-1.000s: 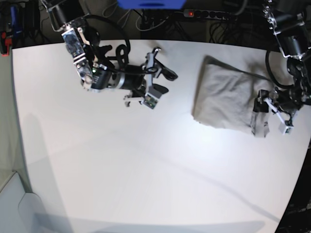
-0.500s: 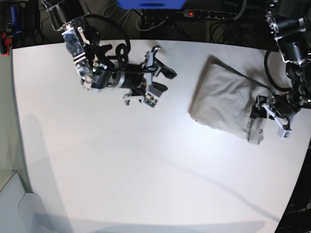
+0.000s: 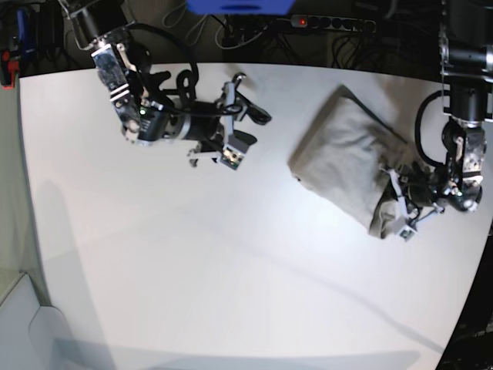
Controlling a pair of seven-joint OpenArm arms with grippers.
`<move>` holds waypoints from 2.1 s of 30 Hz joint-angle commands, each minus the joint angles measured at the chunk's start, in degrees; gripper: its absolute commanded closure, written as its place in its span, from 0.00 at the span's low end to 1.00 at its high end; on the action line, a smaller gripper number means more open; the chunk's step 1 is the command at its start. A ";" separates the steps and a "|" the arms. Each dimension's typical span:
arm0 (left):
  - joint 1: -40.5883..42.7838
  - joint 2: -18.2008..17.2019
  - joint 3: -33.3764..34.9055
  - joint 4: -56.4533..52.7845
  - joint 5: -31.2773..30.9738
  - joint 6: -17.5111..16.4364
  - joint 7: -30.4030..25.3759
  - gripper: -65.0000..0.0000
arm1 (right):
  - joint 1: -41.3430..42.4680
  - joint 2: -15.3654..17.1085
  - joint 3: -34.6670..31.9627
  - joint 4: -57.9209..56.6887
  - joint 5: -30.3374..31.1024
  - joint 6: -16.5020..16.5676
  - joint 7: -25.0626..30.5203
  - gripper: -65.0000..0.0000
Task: Layout the t-shirt on the table in an organized manner, then fold the t-shirt properly
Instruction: 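Fold the lifted end over onto the stack with the left gripper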
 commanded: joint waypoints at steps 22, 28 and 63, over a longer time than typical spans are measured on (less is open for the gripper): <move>-12.25 20.44 22.67 -1.38 25.85 0.03 -12.02 0.99 | -14.21 3.39 40.21 8.90 1.22 0.34 1.81 0.53; -14.19 25.80 22.32 -4.63 25.85 0.03 -11.49 0.99 | -16.32 3.22 43.99 11.10 1.22 0.34 1.55 0.53; -14.98 26.86 14.06 0.21 26.20 0.03 -5.69 0.29 | -19.49 1.72 43.64 14.26 1.31 0.34 1.46 0.53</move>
